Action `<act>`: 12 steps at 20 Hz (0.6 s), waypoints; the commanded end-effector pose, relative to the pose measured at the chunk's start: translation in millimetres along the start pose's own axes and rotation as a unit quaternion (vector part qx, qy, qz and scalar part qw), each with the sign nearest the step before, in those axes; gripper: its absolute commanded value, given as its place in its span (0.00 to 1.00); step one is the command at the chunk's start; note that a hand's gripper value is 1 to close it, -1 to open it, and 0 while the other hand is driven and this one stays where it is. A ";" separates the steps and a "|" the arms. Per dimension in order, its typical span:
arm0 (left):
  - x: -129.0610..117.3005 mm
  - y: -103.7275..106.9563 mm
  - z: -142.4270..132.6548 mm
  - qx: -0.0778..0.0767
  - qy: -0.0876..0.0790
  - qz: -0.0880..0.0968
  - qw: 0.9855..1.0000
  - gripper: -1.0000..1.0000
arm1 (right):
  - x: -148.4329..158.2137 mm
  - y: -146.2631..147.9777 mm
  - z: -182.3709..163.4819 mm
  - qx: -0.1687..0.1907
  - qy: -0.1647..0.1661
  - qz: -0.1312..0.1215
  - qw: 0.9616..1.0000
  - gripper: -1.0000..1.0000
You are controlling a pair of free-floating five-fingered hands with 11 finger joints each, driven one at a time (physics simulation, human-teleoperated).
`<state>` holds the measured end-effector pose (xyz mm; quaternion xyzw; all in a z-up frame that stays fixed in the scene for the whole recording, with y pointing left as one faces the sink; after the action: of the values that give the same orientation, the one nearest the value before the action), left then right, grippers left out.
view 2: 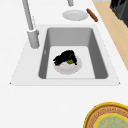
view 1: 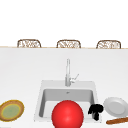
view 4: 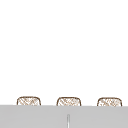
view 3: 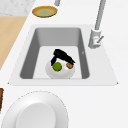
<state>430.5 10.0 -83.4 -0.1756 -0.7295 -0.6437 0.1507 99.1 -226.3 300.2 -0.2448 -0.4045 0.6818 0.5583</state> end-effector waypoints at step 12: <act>30.0 -9.7 -42.8 -0.032 0.025 -0.005 0.999 0.00 | 0.0 0.0 0.0 0.000 0.000 0.000 1.000 0.50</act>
<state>415.1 -25.9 -72.5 -0.1602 -0.7191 -0.6571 0.1593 99.1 -226.3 300.2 -0.2448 -0.4045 0.6818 0.5583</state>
